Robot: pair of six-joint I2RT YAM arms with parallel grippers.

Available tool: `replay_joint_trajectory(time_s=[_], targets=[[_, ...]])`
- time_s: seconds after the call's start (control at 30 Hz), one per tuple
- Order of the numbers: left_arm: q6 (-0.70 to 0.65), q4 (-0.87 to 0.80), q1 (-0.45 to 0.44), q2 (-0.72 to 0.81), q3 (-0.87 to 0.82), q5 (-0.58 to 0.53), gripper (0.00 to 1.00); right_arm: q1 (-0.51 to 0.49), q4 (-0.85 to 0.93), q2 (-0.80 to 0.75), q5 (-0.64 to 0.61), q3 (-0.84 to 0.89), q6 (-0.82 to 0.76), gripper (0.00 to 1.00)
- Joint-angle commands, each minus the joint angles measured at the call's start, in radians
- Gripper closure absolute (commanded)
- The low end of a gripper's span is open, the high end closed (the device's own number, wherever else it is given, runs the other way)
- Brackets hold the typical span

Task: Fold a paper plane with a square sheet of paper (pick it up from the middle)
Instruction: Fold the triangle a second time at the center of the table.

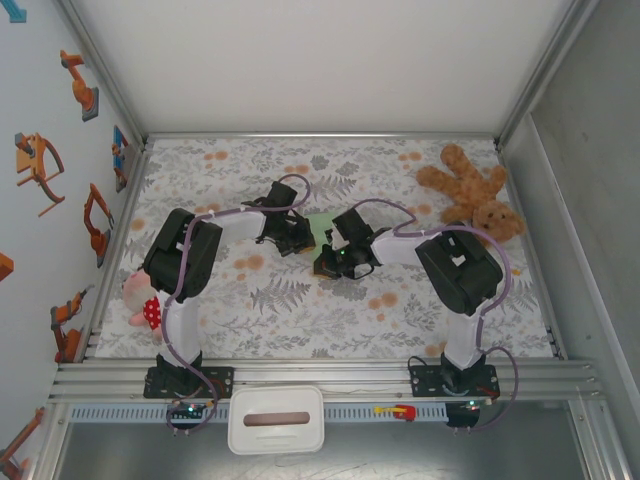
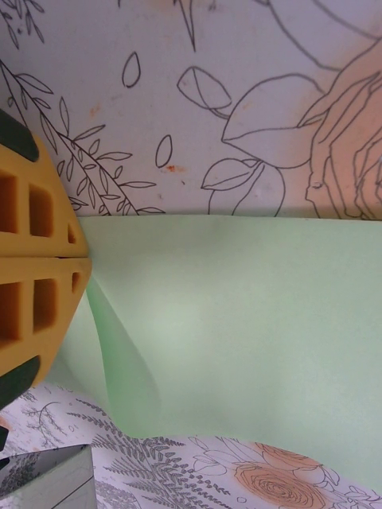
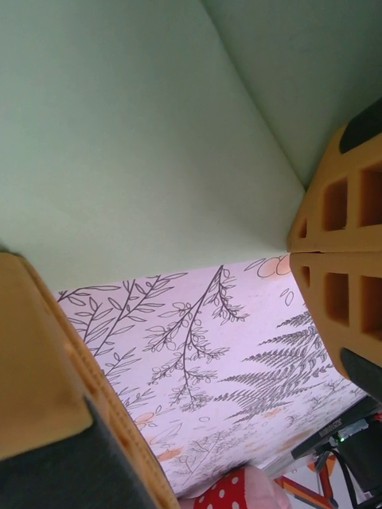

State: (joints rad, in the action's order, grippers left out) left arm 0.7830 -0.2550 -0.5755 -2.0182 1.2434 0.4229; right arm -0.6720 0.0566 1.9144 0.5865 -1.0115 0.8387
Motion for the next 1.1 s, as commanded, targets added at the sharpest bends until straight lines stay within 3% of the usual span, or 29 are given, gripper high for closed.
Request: replay_joint_trajectory(time_s=[0.0,0.17,0.4,1.07], targets=[[-0.005,-0.078,-0.004,-0.048,-0.006,-0.056,0.96,-0.013,0.037,-0.035,-0.011,0.001,-0.036,1.0],[-0.005,-0.077,-0.004,-0.048,-0.004,-0.056,0.96,-0.014,0.052,-0.002,-0.024,0.001,-0.041,1.0],[-0.01,-0.08,-0.005,-0.043,-0.002,-0.053,0.96,0.02,0.059,-0.113,-0.111,-0.041,-0.061,1.0],[-0.025,-0.081,-0.004,-0.034,0.026,-0.035,0.96,0.094,0.164,0.051,-0.266,-0.172,-0.052,1.0]])
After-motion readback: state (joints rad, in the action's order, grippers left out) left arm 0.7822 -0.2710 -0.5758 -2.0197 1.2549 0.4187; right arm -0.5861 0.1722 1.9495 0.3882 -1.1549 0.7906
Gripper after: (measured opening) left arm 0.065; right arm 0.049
